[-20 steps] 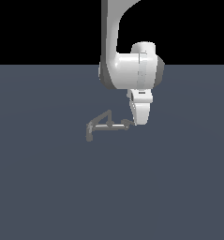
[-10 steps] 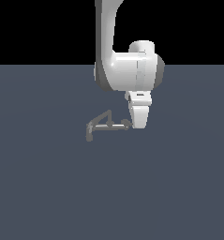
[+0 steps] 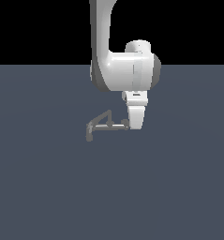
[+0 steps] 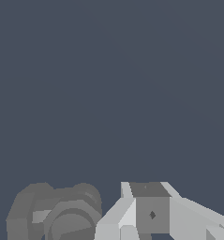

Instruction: Turn on the faucet by rotating a designated handle.

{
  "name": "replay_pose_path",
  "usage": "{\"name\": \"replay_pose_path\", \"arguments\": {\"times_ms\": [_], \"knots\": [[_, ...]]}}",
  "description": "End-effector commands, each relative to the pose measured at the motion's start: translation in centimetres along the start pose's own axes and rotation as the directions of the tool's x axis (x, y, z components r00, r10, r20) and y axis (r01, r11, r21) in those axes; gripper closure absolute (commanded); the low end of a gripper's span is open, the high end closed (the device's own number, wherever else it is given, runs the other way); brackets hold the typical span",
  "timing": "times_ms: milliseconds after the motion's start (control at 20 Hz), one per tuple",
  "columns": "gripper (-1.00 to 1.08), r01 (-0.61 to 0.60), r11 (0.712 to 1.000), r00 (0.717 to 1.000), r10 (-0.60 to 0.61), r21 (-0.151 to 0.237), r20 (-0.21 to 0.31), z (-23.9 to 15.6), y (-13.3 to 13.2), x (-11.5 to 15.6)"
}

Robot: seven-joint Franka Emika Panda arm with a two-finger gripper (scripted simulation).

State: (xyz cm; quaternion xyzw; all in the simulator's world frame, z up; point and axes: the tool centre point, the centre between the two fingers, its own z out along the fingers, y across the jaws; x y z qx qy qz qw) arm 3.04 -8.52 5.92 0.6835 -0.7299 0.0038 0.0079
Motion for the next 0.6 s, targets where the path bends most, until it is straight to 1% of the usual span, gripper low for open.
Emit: {"name": "replay_pose_path", "arguments": {"times_ms": [0,500,550], "knots": [[1.08,0.005,1.0,1.0,-0.005,0.001,0.002,0.0,-0.3,-0.7],[1.08,0.048,0.999,0.999,-0.048,0.006,0.016,-0.3,-3.0,-6.3],[1.08,0.048,0.999,0.999,-0.048,0.006,0.016,-0.3,-3.0,-6.3]]}}
